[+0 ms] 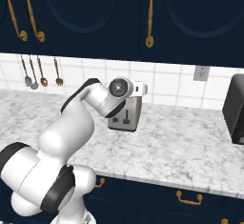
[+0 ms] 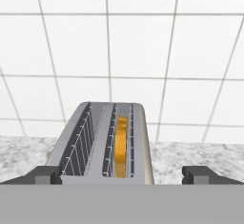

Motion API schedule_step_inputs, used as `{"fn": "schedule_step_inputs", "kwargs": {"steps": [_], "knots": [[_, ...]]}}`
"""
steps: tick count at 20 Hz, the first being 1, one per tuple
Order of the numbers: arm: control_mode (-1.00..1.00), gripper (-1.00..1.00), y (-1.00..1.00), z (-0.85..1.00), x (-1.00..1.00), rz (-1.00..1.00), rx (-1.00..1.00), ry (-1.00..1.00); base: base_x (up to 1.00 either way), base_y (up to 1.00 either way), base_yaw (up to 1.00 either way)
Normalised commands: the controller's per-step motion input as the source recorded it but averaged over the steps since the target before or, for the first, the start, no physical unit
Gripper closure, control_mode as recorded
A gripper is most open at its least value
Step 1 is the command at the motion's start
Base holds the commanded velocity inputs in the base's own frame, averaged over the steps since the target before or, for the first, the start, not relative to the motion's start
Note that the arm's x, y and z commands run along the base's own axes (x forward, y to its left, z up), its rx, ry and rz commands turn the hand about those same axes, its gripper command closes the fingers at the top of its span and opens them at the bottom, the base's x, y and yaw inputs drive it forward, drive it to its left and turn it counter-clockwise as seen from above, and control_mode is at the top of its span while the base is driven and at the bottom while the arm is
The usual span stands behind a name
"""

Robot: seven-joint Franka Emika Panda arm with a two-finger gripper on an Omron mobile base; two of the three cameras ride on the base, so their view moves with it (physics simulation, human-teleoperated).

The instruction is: Start the toaster. Once the lever pops up, take the bread to the plate on the dining counter.

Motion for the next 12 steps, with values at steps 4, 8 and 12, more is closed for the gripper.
{"fn": "schedule_step_inputs", "kwargs": {"steps": [4, 8, 12], "knots": [[-1.00, -1.00, 0.00, 0.00, 0.00, 0.00, 0.00, 0.00, 0.00, 0.00, 0.00], [-1.00, -1.00, 0.00, 0.00, 0.00, 0.00, 0.00, 0.00, 0.00, 0.00, 0.00], [-1.00, -1.00, 0.00, 0.00, 0.00, 0.00, 0.00, 0.00, 0.00, 0.00, 0.00]]}}
